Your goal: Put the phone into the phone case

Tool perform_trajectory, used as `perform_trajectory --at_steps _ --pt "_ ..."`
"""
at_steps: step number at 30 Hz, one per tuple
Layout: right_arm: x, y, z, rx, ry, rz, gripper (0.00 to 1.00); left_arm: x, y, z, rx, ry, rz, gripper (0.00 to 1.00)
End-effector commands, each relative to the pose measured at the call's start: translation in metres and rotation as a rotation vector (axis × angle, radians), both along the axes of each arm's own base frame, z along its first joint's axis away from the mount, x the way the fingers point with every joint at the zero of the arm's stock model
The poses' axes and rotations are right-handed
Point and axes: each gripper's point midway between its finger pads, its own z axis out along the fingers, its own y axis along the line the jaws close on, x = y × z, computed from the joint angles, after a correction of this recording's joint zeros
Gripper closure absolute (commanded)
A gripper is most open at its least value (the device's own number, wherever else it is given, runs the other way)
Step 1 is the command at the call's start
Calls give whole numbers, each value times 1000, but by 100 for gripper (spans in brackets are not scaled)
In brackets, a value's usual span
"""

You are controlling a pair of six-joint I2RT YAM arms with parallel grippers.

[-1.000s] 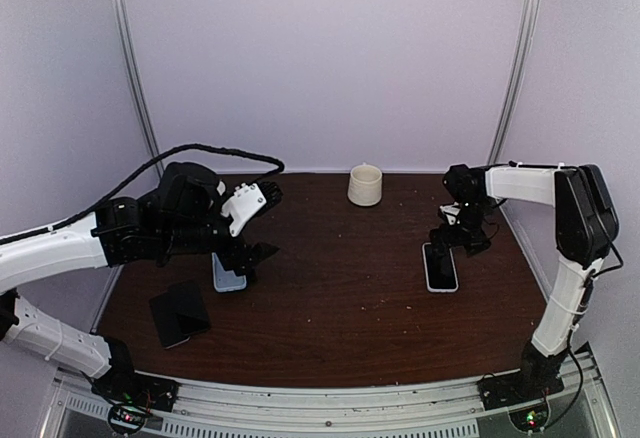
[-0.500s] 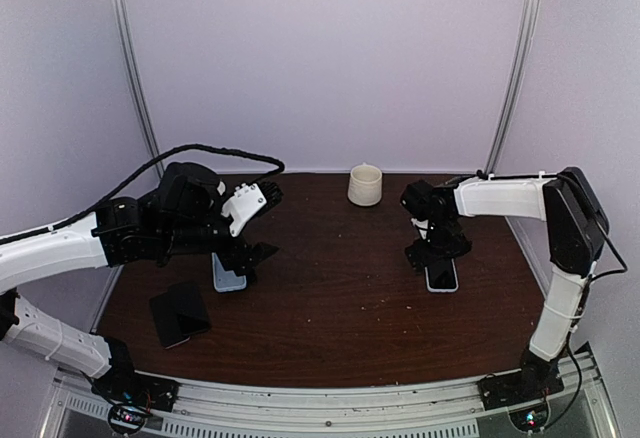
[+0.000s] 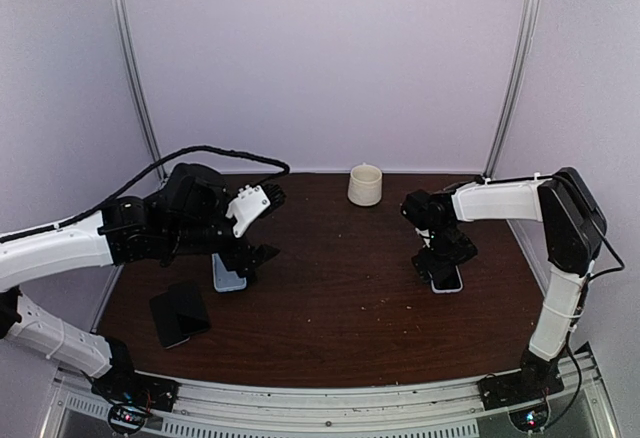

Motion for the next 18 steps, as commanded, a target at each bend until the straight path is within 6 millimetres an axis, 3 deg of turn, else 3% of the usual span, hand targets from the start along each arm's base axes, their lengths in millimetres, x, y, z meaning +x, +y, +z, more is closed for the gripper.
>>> perform_trajectory --at_steps 1,3,6,9,12,15,18 --pt "13 16 26 53 -83 33 1 25 5 1 12 4 118 8" --pt "19 25 40 73 -135 49 1 43 21 -13 39 85 249 4" --pt "26 36 59 106 -209 72 1 69 70 -50 22 369 522 4" --pt "28 45 67 141 -249 94 1 74 121 -97 -64 668 764 15" --pt "25 53 66 171 -254 118 1 71 132 -128 -170 840 843 36" --pt "21 54 57 164 -237 138 1 80 141 -146 -187 878 913 51" --pt "17 51 50 149 -224 146 1 88 143 -159 -180 903 949 53"
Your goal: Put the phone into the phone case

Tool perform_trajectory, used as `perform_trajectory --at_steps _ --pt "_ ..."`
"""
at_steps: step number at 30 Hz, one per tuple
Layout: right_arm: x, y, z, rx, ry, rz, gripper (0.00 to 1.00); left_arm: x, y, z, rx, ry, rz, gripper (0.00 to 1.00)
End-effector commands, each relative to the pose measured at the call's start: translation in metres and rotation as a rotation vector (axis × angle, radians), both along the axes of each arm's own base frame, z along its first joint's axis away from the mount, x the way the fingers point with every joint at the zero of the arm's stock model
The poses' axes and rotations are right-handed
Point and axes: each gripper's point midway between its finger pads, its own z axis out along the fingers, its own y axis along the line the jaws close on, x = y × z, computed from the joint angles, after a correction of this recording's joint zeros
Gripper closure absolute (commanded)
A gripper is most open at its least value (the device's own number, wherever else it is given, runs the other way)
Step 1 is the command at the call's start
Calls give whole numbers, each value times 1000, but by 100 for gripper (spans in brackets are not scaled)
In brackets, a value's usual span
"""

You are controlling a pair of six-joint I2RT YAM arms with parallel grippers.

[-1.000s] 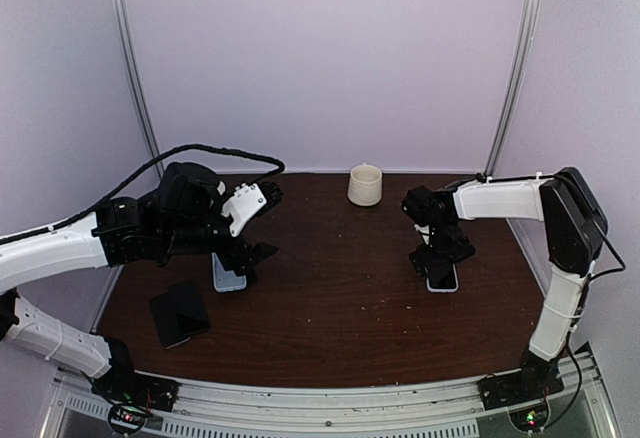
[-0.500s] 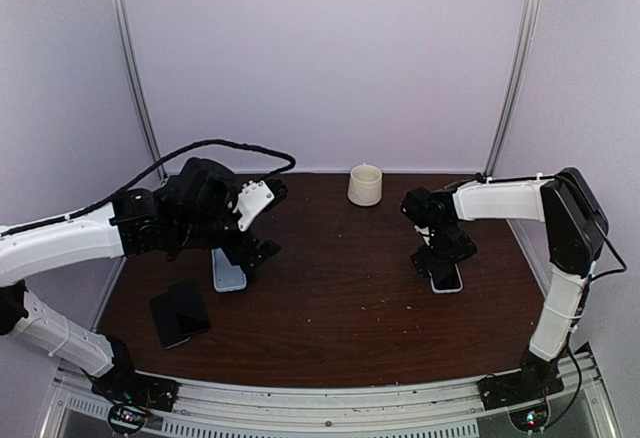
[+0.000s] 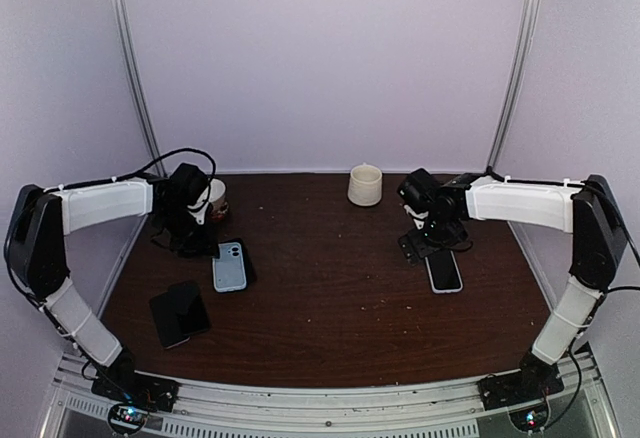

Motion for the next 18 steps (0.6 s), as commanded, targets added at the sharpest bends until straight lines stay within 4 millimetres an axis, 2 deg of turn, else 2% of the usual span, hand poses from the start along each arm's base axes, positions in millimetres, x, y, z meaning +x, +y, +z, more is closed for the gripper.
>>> perform_trajectory --at_steps 1,2,4,9,11,14,18 --pt "-7 -1 -12 -21 12 26 1 4 -16 -16 -98 80 71 50" --pt "-8 -2 -13 -21 14 26 0 5 -16 -21 -92 94 71 46" --pt "-10 -3 -16 -25 17 29 0 5 -11 -33 -58 122 87 46" --pt "-13 -6 -18 -29 17 28 1 1 -6 -60 -26 180 106 58" --pt "-12 -5 -18 -30 18 29 1 -2 -7 -65 -30 195 110 72" --pt "-11 -5 -15 -33 16 28 1 -5 -5 -63 -29 187 124 99" --pt "-8 -2 -10 -27 8 29 0 -5 3 -40 -16 117 139 100"
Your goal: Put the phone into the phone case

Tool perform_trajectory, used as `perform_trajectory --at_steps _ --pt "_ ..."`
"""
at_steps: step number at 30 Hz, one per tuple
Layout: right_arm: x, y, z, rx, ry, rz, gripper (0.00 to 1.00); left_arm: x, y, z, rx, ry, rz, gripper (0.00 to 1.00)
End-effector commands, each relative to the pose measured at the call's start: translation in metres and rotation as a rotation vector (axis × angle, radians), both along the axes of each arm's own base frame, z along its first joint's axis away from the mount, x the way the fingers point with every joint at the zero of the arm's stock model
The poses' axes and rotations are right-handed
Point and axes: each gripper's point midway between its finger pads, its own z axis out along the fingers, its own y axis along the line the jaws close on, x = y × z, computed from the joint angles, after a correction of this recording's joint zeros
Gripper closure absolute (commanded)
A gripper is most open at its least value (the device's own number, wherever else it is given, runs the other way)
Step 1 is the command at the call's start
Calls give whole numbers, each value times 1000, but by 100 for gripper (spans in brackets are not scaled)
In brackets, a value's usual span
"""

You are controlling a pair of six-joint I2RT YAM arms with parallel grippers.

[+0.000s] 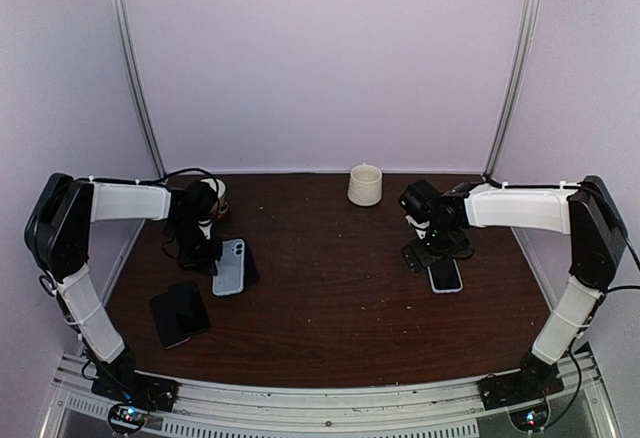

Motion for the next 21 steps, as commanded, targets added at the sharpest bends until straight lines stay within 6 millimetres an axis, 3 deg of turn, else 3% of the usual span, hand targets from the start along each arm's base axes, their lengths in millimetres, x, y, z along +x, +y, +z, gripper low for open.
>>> perform_trajectory --at_steps 1,6,9,12,16,19,21 --pt "7 6 15 10 -38 6 0 4 10 29 12 -97 31 100" --pt "11 13 34 19 -74 19 0 11 11 71 13 -252 8 100" --pt "14 36 59 76 -144 84 0 16 -1 109 23 -415 -55 100" --pt "9 95 97 256 -245 214 1 18 -21 157 26 -614 -122 100" --pt "-22 211 169 746 -355 488 1 9 -52 222 49 -878 -217 100" --pt "-44 270 218 1036 -409 620 1 1 -68 249 20 -982 -248 100" --pt "-51 297 236 1146 -418 665 2 -2 -75 257 -6 -1017 -262 100"
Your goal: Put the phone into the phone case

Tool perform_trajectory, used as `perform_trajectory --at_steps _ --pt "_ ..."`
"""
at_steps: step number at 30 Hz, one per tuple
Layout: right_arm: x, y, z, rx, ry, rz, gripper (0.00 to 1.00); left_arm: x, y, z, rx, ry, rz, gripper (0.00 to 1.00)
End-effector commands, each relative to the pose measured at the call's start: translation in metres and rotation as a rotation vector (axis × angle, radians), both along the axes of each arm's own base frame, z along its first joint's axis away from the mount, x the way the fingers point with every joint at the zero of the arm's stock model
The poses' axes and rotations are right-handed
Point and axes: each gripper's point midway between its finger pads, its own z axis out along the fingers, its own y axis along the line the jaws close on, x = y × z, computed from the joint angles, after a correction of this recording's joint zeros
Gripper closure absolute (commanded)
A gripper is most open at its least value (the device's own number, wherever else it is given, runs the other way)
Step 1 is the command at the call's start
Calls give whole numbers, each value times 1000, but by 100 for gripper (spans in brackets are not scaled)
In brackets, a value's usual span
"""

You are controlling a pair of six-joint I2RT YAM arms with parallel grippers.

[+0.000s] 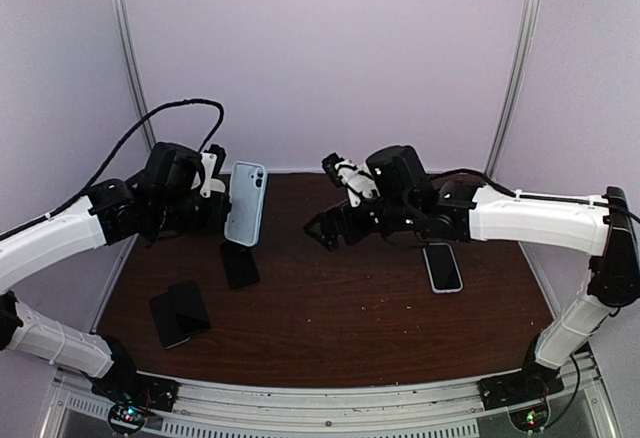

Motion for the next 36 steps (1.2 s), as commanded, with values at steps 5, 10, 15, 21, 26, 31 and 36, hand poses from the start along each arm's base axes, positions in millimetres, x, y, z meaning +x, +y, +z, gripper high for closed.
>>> perform_trajectory --at_steps 5,10,15,21,26,31,36 --pt "-11 118 79 450 -26 249 6 7 -18 50 -35 -245 -28 100" --pt "-4 133 76 452 -27 225 22 5 -22 50 -28 -250 -37 100" --pt "7 127 66 411 -33 163 64 1 -21 51 -41 -266 -56 100" --pt "13 111 57 364 11 149 100 -4 -30 34 -26 -205 -112 72" --pt "16 55 10 171 203 73 100 0 -9 1 95 -48 0 19" --pt "-11 -17 -68 35 532 -11 100 2 54 -63 161 299 229 15" --pt "-45 -64 -123 31 768 -76 100 -12 83 -112 99 495 348 4"
